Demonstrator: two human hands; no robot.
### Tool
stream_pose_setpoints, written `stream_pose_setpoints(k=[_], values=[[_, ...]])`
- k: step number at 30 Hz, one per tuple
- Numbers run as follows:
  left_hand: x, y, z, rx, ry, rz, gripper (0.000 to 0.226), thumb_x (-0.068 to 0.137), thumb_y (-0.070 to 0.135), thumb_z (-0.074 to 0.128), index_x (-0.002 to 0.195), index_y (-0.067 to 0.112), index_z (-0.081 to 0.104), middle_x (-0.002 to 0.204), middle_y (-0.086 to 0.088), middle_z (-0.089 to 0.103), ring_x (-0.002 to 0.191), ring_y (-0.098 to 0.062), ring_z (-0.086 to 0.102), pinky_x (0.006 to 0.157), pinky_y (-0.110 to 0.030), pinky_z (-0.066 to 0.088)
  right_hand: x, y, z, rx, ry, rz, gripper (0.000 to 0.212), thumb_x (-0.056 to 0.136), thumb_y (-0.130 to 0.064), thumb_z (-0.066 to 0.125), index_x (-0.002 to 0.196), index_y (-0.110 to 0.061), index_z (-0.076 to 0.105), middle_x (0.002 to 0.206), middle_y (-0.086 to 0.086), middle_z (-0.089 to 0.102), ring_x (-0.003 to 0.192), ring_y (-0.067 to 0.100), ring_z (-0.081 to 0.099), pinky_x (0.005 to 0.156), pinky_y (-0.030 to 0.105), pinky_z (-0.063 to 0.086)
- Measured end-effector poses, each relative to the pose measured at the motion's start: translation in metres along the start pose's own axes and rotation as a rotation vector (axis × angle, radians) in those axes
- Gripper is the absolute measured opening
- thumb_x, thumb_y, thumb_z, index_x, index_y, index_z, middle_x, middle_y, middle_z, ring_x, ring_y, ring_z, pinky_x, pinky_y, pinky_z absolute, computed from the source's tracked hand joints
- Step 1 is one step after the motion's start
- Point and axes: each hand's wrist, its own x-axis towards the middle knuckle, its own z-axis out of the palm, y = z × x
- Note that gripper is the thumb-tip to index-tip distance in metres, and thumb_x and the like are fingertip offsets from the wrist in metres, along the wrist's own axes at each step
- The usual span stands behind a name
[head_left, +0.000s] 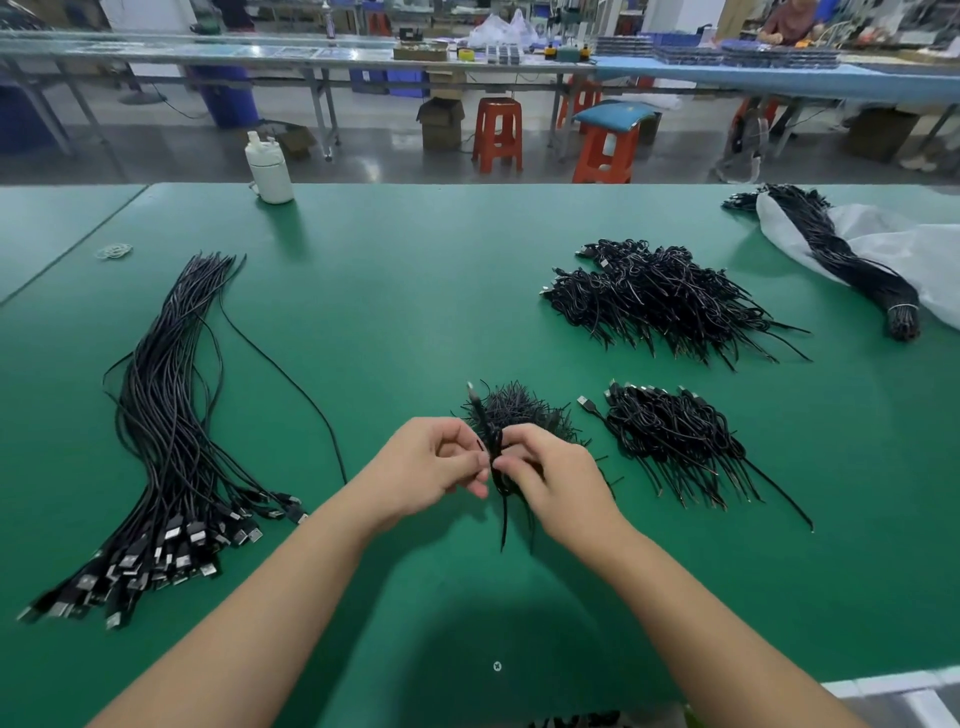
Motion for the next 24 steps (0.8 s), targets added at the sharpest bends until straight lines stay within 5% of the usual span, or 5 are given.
stream_pose_setpoints(k=[4,9,14,19,24], values=[[0.002,0.001,-0.001,0.165,0.028,0.119,0.012,0.094,0.011,0.062,0.083,0.012,0.06,0.071,-0.007,0.071,0.062,-0.015,0.051,0.06,-0.028,0.039,0.002,-0.004,0.0,0.483,-0.054,0.228,0.027,0.095,-0.014,0.063,0.108,-0.028,0.044,0.08,0.0,0.075,0.063,0.014,0.05,0.067,0.023,0.043],[-0.002,-0.002,-0.002,0.431,0.078,0.366,0.014,0.092,0.014,0.063,0.082,0.021,0.056,0.073,0.005,0.061,0.067,-0.009,0.051,0.066,-0.019,0.043,0.003,-0.004,-0.006,0.879,-0.172,0.297,0.015,0.098,-0.004,0.057,0.105,-0.015,0.05,0.076,0.013,0.071,0.068,0.021,0.061,0.059,0.025,0.051],[-0.001,-0.003,0.0,0.449,0.111,0.395,0.012,0.091,0.013,0.063,0.082,0.019,0.058,0.073,0.005,0.061,0.07,-0.013,0.054,0.07,-0.025,0.046,0.003,-0.004,-0.008,0.885,-0.146,0.365,0.016,0.096,-0.005,0.06,0.106,-0.012,0.049,0.07,0.014,0.07,0.078,0.038,0.061,0.053,0.028,0.054],[0.004,0.0,0.006,0.162,0.098,0.169,0.015,0.09,0.008,0.065,0.078,0.016,0.061,0.068,-0.007,0.067,0.061,-0.014,0.056,0.064,-0.03,0.045,0.002,-0.001,-0.013,0.873,-0.135,0.289,0.019,0.101,-0.005,0.051,0.115,-0.013,0.062,0.083,0.02,0.073,0.067,0.025,0.069,0.061,0.031,0.057],[0.007,0.005,0.006,-0.006,0.102,0.075,0.016,0.091,0.009,0.064,0.077,0.014,0.062,0.074,-0.018,0.071,0.065,-0.019,0.054,0.07,-0.034,0.04,0.001,0.001,-0.019,0.822,-0.2,0.219,0.029,0.101,0.0,0.047,0.117,-0.015,0.065,0.089,0.007,0.075,0.094,0.02,0.071,0.066,0.026,0.055]])
